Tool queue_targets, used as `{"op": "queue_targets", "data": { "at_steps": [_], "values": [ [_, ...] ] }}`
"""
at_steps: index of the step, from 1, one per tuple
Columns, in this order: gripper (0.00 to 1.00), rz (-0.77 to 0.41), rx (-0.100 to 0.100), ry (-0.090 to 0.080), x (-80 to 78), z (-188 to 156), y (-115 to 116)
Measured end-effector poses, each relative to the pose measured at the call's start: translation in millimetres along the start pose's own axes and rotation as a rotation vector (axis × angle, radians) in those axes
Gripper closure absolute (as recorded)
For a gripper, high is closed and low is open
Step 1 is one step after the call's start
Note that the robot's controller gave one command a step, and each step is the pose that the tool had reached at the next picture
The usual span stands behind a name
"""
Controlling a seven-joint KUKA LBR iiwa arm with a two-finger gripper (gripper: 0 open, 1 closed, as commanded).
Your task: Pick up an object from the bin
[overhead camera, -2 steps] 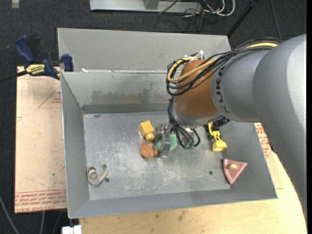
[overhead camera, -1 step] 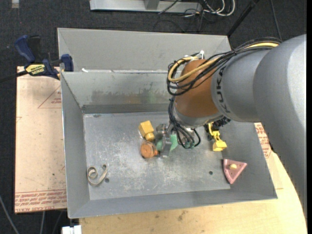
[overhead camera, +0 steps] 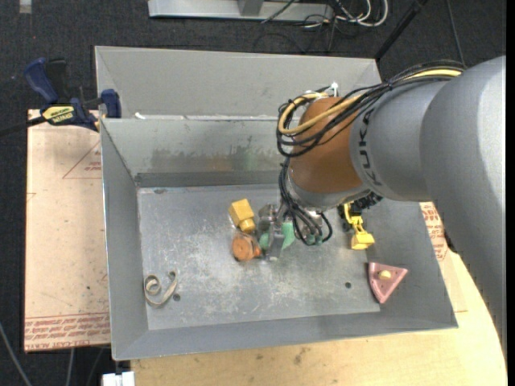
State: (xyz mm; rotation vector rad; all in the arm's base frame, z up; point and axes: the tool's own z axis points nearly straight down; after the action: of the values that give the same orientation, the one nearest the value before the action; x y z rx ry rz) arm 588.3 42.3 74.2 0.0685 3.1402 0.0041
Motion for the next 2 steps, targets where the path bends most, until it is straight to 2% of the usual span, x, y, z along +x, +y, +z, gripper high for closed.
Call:
{"op": "queue_targets", "data": {
  "at_steps": [1,2],
  "values": [
    [1.00,0.000,0.002,0.009,2.7,-18.5,-0.5],
    [1.00,0.000,0.001,0.001,0.5,-42.8,-0.4]
  ]
}}
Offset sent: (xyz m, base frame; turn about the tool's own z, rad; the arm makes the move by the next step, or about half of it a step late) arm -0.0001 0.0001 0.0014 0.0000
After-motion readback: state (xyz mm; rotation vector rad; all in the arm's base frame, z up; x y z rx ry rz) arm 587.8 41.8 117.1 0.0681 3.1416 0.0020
